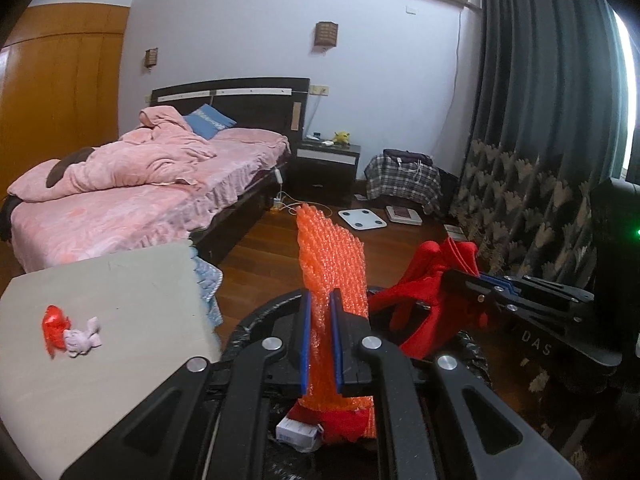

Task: Collect trash
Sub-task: 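Carry the gloves and orange pad over the bin and open both grippers, then move both grippers back toward the red bag and pink cloth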

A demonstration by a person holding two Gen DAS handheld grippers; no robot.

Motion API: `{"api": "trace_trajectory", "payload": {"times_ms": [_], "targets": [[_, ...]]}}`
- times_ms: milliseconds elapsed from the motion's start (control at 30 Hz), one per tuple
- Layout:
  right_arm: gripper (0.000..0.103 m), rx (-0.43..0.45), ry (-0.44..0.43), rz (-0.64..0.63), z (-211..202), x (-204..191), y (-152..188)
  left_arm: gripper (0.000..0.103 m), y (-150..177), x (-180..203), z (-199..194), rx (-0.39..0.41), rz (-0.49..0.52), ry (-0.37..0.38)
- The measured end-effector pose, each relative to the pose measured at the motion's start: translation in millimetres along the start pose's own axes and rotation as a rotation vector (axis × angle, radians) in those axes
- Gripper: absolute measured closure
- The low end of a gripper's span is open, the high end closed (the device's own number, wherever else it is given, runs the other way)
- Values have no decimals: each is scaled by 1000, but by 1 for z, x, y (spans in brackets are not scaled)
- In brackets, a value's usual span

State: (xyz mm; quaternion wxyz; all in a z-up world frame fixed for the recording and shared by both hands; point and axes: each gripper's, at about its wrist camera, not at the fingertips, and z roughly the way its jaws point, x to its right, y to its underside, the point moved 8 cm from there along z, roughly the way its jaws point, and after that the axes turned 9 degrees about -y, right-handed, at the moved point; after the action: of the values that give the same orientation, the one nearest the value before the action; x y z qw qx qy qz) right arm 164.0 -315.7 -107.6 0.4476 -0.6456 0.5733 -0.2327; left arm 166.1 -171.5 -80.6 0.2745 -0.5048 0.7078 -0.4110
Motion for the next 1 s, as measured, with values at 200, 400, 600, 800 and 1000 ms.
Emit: {"api": "trace_trajectory", "payload": {"times_ms": [200, 400, 600, 800, 1000], "targets": [[95, -7, 21, 14, 1, 14, 6, 94, 4, 10, 16, -24, 17, 8], [93, -32, 36, 30, 7, 22, 15, 94, 10, 17, 32, -58, 29, 19], [89, -53, 59, 53, 14, 29, 25, 93, 16, 23, 43, -86, 43, 35], [59, -54, 101, 65, 14, 36, 30, 58, 21, 11, 47, -107, 9, 44], [12, -31, 133, 81, 10, 36, 28, 34, 20, -9, 38, -85, -6, -10]]}}
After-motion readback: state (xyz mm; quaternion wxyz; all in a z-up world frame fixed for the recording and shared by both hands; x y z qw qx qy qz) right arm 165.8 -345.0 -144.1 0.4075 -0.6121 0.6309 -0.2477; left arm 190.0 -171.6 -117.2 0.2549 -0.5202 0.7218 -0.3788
